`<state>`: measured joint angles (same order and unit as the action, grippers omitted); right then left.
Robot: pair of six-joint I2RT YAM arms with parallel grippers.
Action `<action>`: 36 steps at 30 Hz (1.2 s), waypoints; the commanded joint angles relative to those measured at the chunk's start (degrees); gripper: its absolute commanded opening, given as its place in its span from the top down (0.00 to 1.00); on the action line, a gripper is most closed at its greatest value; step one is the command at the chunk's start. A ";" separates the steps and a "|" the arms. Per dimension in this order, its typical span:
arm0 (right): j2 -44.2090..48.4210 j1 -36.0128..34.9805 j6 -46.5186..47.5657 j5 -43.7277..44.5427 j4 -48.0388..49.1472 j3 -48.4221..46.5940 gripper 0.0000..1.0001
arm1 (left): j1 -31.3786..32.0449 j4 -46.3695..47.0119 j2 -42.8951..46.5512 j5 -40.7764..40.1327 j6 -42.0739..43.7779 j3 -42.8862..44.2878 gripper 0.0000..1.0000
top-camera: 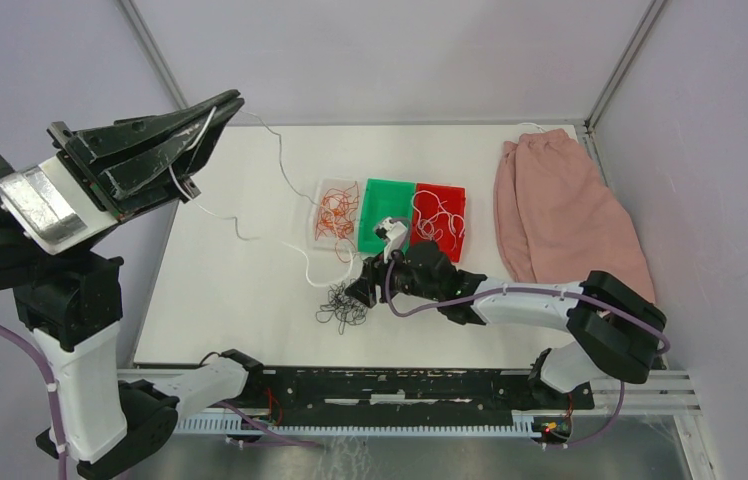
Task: Untangle the cables
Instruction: Untie the cable.
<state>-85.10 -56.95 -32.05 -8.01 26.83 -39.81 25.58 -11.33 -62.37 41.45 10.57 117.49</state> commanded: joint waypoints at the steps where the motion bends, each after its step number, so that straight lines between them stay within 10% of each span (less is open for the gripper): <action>1: 3.77 0.15 1.43 2.20 -0.81 0.46 0.34 | -0.05 7.59 0.80 -6.95 5.92 -1.63 0.97; 10: 16.44 0.09 4.84 2.79 -7.33 -0.48 0.02 | -0.01 11.06 3.37 -9.82 10.74 -10.75 0.97; 36: 19.82 2.88 15.61 -1.50 -31.94 -32.77 0.01 | -0.09 -6.42 13.01 6.10 26.76 -29.01 0.97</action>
<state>-63.72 -55.02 -18.85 -13.67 -1.56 -64.58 25.58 -17.74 -51.68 44.47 28.75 90.45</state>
